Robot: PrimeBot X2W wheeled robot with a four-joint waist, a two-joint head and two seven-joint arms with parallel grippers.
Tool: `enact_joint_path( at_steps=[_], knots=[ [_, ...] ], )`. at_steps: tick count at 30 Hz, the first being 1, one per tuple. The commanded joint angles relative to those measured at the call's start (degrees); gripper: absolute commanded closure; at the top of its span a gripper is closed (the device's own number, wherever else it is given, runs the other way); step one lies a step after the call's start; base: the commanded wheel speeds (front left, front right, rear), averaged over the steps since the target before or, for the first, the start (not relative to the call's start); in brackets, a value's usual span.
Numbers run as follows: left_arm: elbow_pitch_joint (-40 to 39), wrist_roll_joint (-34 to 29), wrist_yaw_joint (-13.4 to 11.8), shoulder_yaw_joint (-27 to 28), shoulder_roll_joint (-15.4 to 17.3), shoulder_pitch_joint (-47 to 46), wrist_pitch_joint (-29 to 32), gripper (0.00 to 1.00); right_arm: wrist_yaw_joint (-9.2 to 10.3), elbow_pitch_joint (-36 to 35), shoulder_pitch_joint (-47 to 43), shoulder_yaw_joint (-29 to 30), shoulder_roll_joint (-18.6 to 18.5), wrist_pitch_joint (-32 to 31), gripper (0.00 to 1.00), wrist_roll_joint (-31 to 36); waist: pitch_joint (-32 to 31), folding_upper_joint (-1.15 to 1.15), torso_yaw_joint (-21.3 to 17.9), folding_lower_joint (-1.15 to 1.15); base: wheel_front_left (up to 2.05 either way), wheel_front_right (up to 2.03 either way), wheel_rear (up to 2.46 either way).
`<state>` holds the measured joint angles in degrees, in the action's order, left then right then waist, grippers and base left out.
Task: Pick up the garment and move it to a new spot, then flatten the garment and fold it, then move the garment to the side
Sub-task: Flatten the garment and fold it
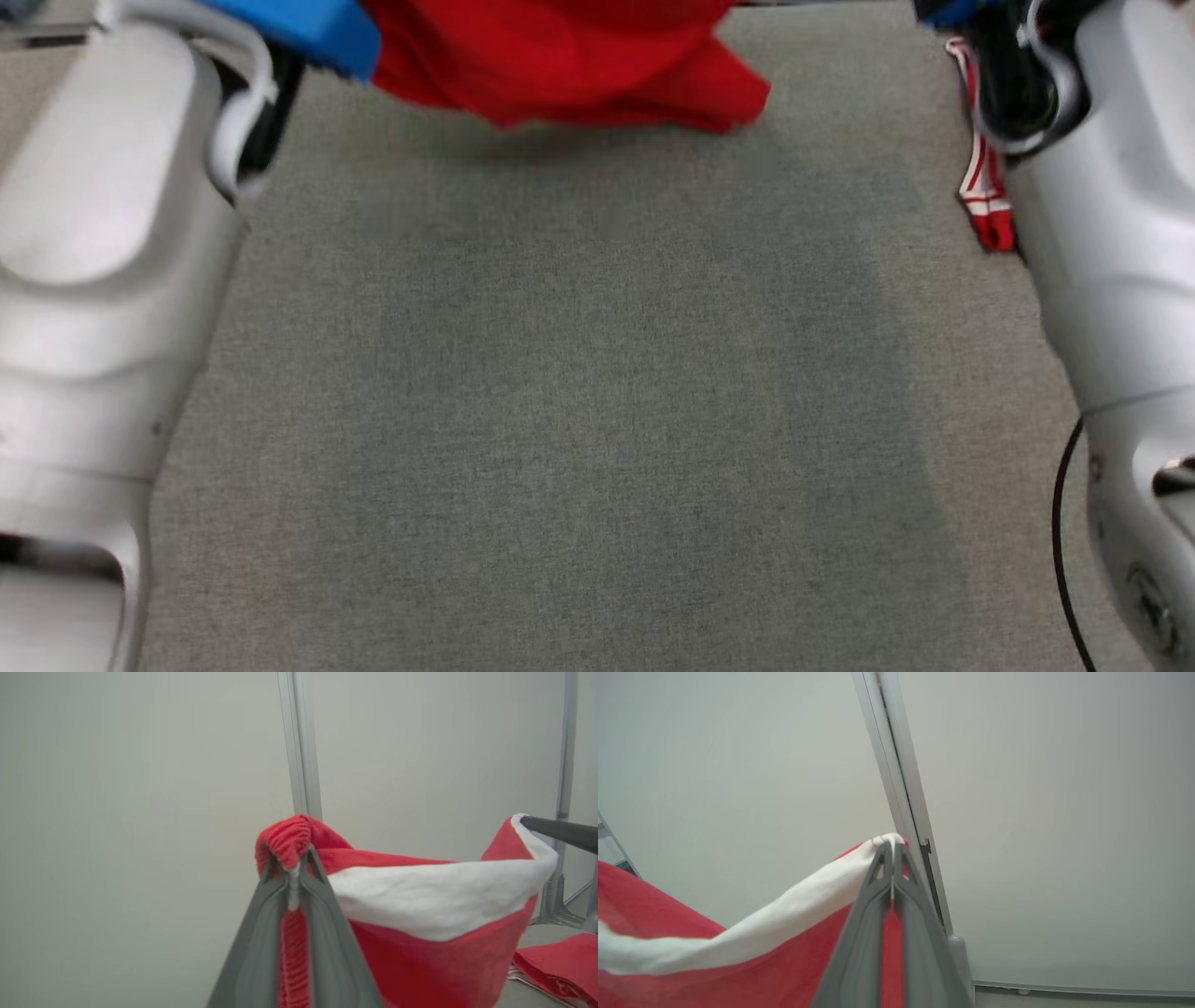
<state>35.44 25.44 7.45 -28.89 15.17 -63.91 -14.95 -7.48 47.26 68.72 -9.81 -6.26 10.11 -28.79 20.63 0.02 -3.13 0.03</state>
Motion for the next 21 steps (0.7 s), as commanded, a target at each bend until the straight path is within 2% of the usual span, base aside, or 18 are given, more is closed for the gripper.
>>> enact_joint_path(
  at_steps=[1,4,8,12,14,17,21],
  knots=[
    [2.55,1.48,0.02,-0.67,0.1,-6.87,-0.12,1.0,-0.03,3.56,6.89,0.58,-0.3,-0.09,1.0,-0.92,2.96,-0.02,0.79,-0.03,0.0,0.0,0.0],
    [6.27,3.07,0.02,-2.0,0.11,-14.66,-0.16,1.0,-0.03,8.53,14.72,1.84,-0.57,0.57,1.0,-1.63,4.59,-0.02,0.29,-0.03,0.0,0.0,0.0],
    [9.0,4.62,0.02,-2.9,-0.04,-20.84,-0.24,1.0,-0.03,11.98,20.67,1.87,-0.28,1.74,1.0,-1.51,5.58,-0.02,-0.27,-0.03,0.0,0.0,0.0],
    [10.37,6.96,0.02,-4.32,0.03,-22.67,-0.25,1.0,-0.03,14.11,21.69,0.14,0.97,3.13,1.0,-2.99,6.07,-0.02,-0.83,-0.03,0.0,0.0,0.0],
    [10.05,7.66,0.02,-5.3,0.1,-20.03,-0.26,1.0,-0.03,14.39,19.42,-1.72,1.24,3.64,1.0,-3.79,5.82,-0.02,-0.79,-0.03,0.0,0.0,0.0],
    [7.01,9.79,0.02,-3.74,-0.59,-14.9,-0.28,1.0,-0.03,12.77,14.13,-4.48,0.97,4.5,1.0,-5.69,4.88,-0.02,-0.1,-0.03,0.0,0.0,0.0],
    [1.73,8.73,0.02,-1.12,-0.66,-2.57,-0.23,1.0,-0.03,9.23,3.13,-8.06,-0.71,5.03,1.0,-9.13,2.74,-0.02,0.54,-0.03,0.0,0.0,0.0]
  ],
)
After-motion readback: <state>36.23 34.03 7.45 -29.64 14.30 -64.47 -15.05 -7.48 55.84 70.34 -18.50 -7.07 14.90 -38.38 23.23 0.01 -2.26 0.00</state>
